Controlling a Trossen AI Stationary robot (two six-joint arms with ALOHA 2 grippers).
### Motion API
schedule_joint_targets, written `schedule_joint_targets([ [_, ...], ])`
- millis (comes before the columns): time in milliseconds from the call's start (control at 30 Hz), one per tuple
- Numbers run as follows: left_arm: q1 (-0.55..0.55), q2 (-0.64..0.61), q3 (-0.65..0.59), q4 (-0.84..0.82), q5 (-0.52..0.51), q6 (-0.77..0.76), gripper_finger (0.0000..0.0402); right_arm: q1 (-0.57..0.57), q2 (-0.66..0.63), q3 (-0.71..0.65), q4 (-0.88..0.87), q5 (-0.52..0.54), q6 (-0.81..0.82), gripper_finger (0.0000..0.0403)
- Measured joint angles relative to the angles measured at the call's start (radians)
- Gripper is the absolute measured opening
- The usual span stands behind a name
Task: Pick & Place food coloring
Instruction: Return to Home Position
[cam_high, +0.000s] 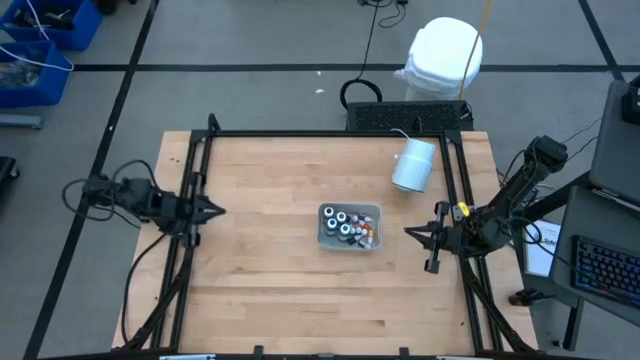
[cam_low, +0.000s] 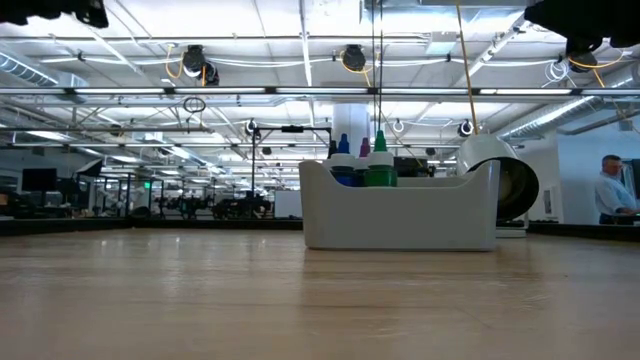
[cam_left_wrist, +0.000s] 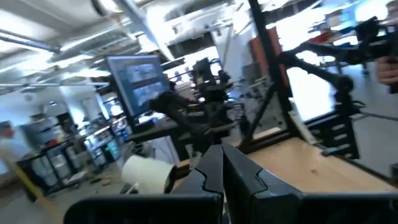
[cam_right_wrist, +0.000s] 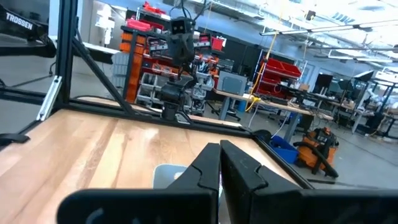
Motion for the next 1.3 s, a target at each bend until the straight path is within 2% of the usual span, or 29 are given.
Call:
schedule_joint_targets([
  [233, 0.036, -0.042, -0.115, 0.013, -0.021, -0.062, 0.0005, 0.000, 0.000, 0.000, 0.000, -0.148, -0.031, 0.0004],
  [467, 0.089, -0.049, -0.236, 0.108, -0.013, -0.090, 0.0005, -0.013, 0.000, 0.000, 0.019, -0.150, -0.030, 0.0004],
  [633, 0.133, -0.049, -0.316, 0.221, 0.164, -0.096, 0.0003, -0.040, 0.000, 0.000, 0.019, -0.150, -0.027, 0.0004],
  [767, 0.185, -0.046, -0.316, 0.223, 0.188, -0.121, 0.0007, -0.063, 0.000, 0.000, 0.018, -0.150, -0.007, 0.0004],
  [867, 0.230, -0.046, -0.316, 0.223, 0.257, -0.126, 0.0005, -0.078, 0.000, 0.000, 0.018, -0.151, 0.004, 0.0004],
  [1033, 0.311, -0.046, -0.316, 0.103, 0.292, -0.160, 0.0007, -0.096, 0.000, -0.001, 0.014, -0.151, 0.037, 0.0004],
  [1133, 0.354, -0.045, -0.315, 0.093, 0.315, -0.201, 0.0004, -0.104, -0.004, -0.001, 0.019, -0.152, 0.036, 0.0004],
  [1300, 0.389, -0.044, -0.315, 0.098, 0.365, -0.213, 0.0009, -0.105, -0.103, -0.001, 0.030, -0.151, -0.044, 0.0004],
])
